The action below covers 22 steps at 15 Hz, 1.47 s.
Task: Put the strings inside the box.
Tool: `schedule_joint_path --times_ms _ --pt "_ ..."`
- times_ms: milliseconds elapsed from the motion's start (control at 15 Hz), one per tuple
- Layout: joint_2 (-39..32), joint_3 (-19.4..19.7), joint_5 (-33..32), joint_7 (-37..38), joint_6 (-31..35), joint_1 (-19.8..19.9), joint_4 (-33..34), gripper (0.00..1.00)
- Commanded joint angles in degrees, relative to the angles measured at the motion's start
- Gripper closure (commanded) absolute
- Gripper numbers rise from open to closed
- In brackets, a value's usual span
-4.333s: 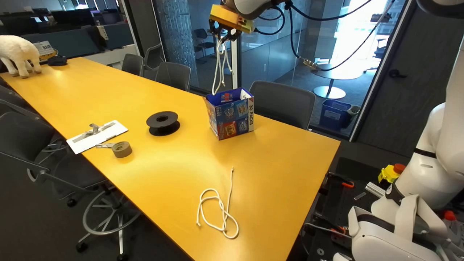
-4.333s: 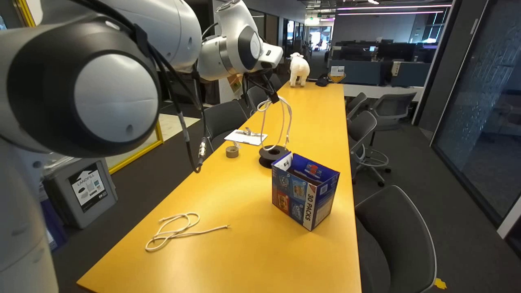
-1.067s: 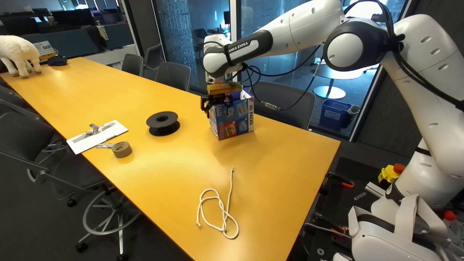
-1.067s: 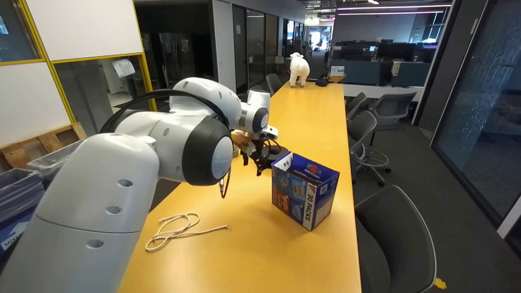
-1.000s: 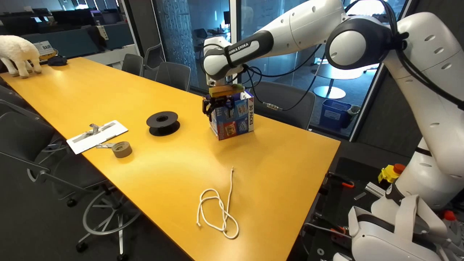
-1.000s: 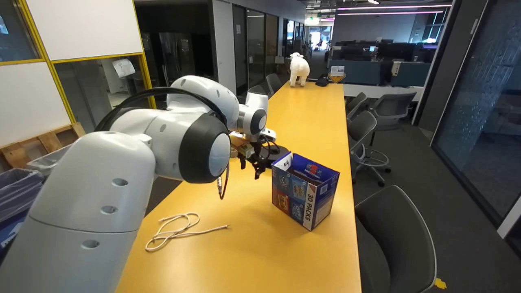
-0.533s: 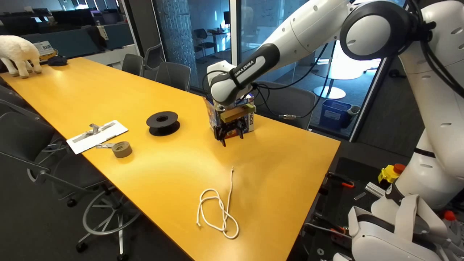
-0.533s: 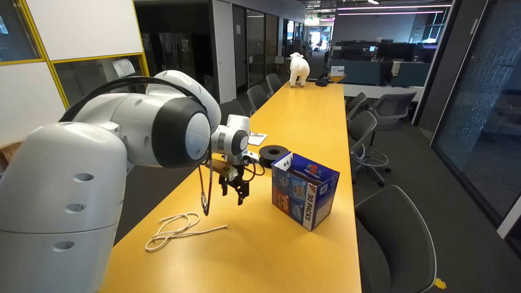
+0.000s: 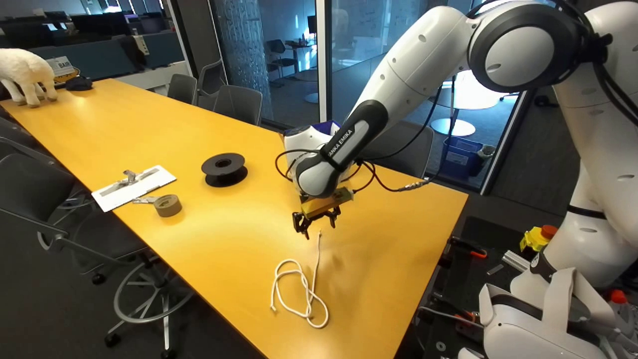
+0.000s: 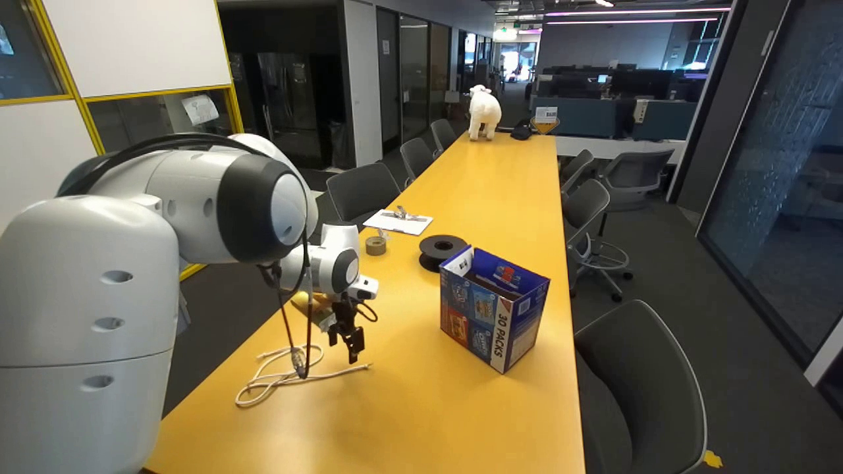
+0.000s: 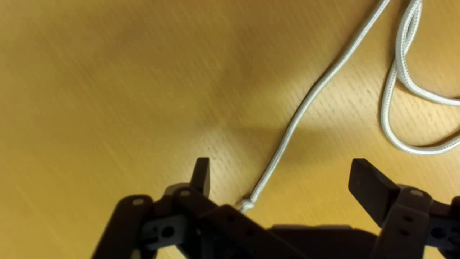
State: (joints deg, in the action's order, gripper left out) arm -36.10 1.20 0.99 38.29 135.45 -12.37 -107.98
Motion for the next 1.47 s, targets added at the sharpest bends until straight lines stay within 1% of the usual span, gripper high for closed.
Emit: schedule_joint_path --times_ms 0,67,200,467,733,1067,1400 --pt "1.8 -0.3 1.0 3.3 6.3 -2.7 -5.2 0.00" --pt "1.7 -0.8 1.5 3.8 8.2 -3.1 -6.2 0.00" --pt "1.3 -1.9 2.3 3.6 9.7 -3.7 -7.2 0.00" --pt "0.0 -5.2 4.9 2.1 8.6 -4.1 -7.4 0.00" --pt "-0.7 -7.9 7.4 0.7 10.4 -4.2 -7.8 0.00" --pt "-2.7 -8.6 8.2 -0.1 14.1 -4.7 -7.3 0.00" --pt "-3.9 -8.0 7.9 -0.8 16.9 -5.6 -7.7 0.00"
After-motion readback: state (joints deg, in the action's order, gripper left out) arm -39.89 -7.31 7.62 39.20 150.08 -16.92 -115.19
